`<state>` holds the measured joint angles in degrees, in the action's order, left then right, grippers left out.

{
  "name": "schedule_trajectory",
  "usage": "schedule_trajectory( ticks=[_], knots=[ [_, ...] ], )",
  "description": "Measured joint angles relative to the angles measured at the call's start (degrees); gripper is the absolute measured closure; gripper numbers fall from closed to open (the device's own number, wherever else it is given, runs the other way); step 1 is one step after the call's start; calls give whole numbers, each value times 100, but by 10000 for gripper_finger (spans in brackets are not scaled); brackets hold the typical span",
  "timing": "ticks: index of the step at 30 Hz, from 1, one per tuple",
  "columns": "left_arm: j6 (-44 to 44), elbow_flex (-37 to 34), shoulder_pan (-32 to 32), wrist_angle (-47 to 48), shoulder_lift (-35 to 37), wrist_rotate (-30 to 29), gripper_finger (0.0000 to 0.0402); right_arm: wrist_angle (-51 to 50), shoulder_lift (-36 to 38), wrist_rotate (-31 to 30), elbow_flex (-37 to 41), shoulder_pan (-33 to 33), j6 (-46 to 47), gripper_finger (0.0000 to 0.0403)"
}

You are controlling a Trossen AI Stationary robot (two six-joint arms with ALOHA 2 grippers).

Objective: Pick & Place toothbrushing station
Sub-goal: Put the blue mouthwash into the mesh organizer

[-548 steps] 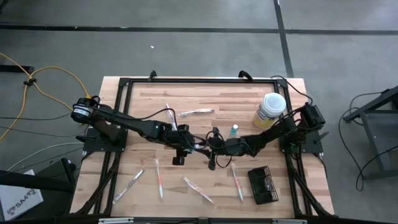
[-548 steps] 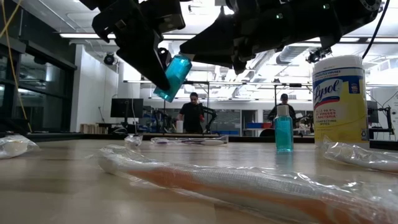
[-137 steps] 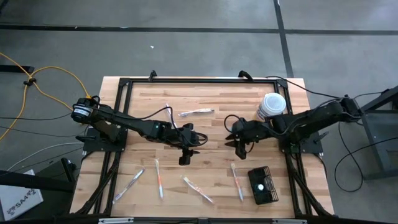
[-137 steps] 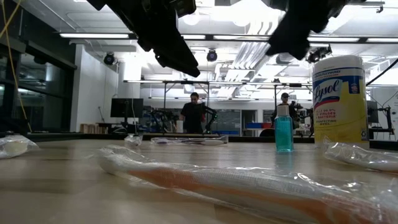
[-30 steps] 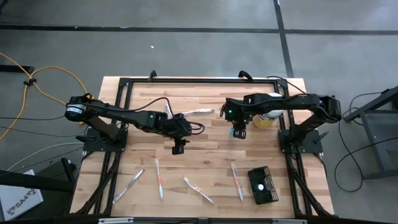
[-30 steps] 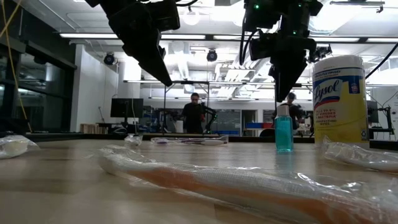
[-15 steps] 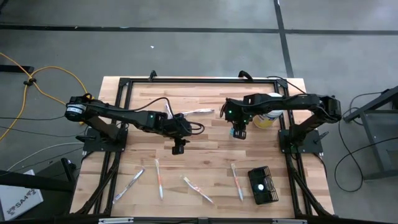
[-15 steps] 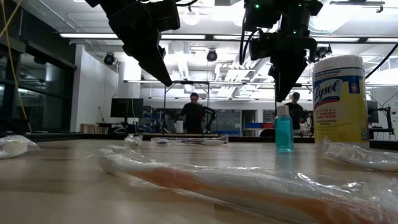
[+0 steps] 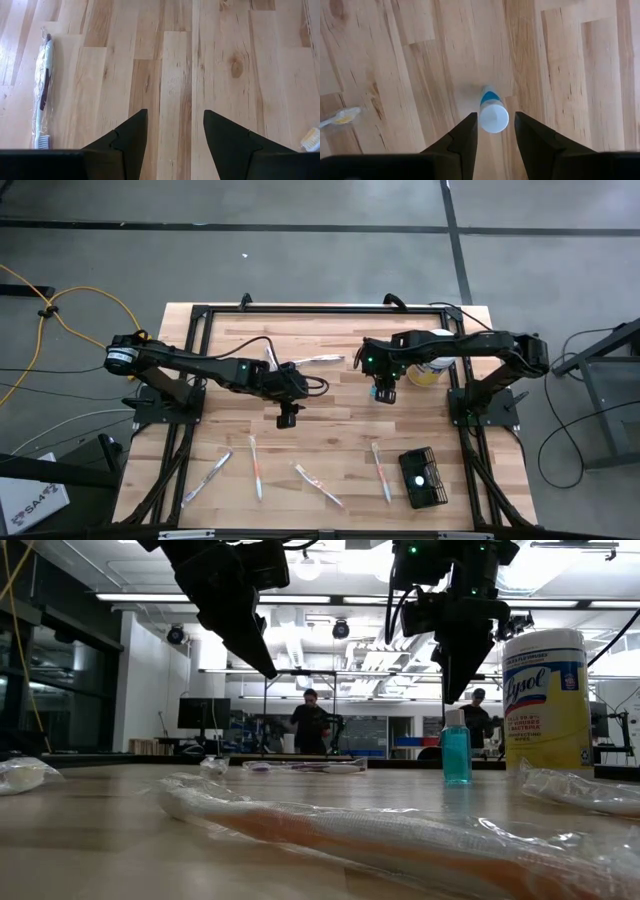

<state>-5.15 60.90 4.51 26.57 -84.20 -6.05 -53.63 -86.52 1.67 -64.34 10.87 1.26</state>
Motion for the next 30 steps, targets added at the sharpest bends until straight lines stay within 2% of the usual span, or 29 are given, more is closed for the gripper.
schedule_trajectory(
  ticks=[11,30],
  knots=[
    [0,0,35,0,0,2,217,0,0,-16,0,0,-87,217],
    [7,0,105,2,-2,1,217,413,-2,-18,330,0,18,214]
  ],
)
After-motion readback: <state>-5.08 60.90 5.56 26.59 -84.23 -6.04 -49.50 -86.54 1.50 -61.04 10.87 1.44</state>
